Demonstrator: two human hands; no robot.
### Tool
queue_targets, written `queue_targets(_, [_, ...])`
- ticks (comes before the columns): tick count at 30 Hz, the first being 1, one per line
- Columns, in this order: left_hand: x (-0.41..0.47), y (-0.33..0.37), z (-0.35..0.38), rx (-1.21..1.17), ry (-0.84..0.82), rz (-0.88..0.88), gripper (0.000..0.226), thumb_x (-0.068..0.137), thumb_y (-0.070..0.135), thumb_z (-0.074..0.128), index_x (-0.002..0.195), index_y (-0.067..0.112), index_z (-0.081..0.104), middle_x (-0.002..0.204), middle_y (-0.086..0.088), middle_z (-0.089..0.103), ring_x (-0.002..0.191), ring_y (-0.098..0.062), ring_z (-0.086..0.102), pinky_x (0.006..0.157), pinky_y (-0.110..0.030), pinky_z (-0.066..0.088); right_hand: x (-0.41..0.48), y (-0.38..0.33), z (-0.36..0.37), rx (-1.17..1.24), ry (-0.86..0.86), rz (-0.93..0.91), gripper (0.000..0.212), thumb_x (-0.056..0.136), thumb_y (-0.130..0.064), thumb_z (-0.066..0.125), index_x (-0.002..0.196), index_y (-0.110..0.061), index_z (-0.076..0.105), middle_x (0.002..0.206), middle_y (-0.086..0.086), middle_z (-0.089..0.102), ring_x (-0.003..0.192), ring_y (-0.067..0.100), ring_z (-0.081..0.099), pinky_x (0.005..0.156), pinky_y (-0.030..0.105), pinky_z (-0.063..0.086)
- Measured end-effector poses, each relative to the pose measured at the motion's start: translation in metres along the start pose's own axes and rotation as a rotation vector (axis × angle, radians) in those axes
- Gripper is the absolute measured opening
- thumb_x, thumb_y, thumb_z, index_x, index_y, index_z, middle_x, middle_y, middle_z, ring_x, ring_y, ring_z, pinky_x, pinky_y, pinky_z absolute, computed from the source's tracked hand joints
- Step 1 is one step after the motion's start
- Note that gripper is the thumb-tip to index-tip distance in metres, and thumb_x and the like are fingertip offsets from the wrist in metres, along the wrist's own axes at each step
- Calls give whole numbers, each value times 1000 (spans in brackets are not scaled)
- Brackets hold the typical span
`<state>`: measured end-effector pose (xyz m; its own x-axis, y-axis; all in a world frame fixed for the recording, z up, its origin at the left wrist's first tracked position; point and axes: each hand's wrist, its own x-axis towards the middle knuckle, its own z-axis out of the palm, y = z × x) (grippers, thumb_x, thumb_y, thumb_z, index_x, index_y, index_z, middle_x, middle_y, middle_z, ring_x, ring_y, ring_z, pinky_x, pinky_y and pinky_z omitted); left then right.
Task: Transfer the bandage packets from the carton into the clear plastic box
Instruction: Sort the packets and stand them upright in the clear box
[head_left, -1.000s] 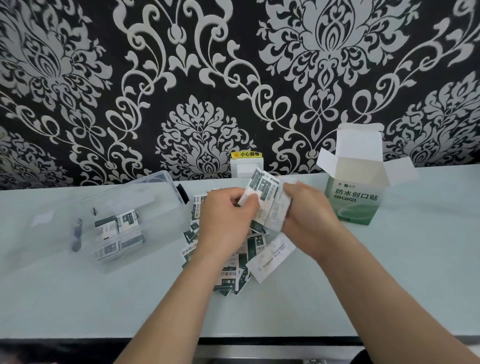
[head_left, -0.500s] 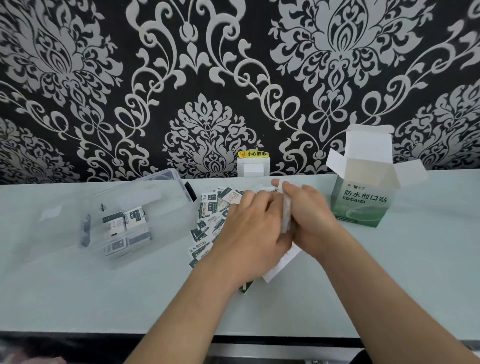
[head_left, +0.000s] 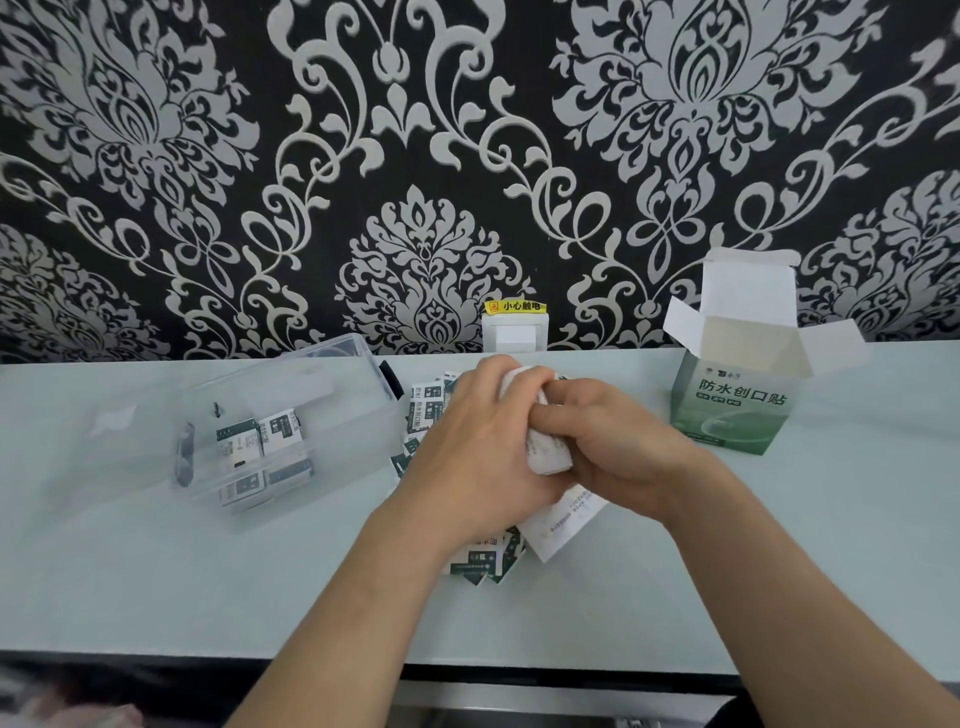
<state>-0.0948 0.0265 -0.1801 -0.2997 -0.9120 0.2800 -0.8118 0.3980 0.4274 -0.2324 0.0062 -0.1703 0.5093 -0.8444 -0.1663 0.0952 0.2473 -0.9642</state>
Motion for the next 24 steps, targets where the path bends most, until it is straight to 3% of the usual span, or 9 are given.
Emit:
queue_targets(4, [0,1,-3,-54,-112,-84,94,63,55,78,140,35,28,135,17,23,129,-7,26,100,-28,38,0,1,-2,17,-10,17,21,97,1,47,112,2,61,84,14,67,69,18,67,53,23,51])
queue_targets(7, [1,-2,-18,-441,-138,-254,85,63,56,77,137,38,41,132,16,43,120,-6,49,100,-33,45,-2,-3,-7,85,-51,52,26,95,3,45,118,3,58,78,14,60,59,17,59,47,25,48])
queue_targets(9, [3,-8,-27,-754,-48,-331,48,79,44,71,124,34,58,112,3,65,89,-9,64,83,-31,52,-3,-6,-10,150,-120,72,33,94,1,42,125,3,53,72,12,53,50,14,47,41,21,38])
queue_targets(10, [3,-9,-30,-868,-8,-373,30,88,35,66,117,31,64,101,-6,68,73,-11,62,69,-27,52,-4,-7,-10,179,-149,83,37,93,1,39,128,3,50,70,11,51,48,13,42,38,19,34])
queue_targets(12, [4,-8,-32,-985,2,-439,19,95,23,58,110,23,69,80,-12,59,53,-11,49,48,-20,40,-4,-7,-9,210,-190,99,41,91,0,34,130,2,47,68,10,49,44,11,38,36,17,26])
queue_targets(14, [3,-4,-30,-1044,-33,-461,18,94,15,58,105,15,72,65,-8,53,44,-8,41,39,-17,31,-4,-8,-6,212,-214,102,40,90,1,31,124,-3,51,65,9,52,42,10,37,36,16,23])
queue_targets(16, [3,-3,-29,-1080,-8,-472,17,91,6,60,100,10,73,56,-7,53,40,-8,40,36,-16,29,-5,-9,-4,210,-239,88,37,90,1,33,122,-3,52,67,9,58,42,10,41,35,15,26])
queue_targets(19, [3,-6,-33,-1010,113,-456,17,88,3,62,96,13,74,52,-5,56,40,-10,44,38,-17,33,-7,-8,-10,143,-251,70,31,95,-5,46,123,2,57,79,15,65,51,13,55,40,16,42])
queue_targets(24, [2,-10,-33,-611,327,-410,20,88,9,66,93,27,74,61,11,64,43,-11,56,46,-25,50,0,1,-15,-150,77,47,21,95,-1,55,113,7,63,72,13,69,50,10,61,49,16,52])
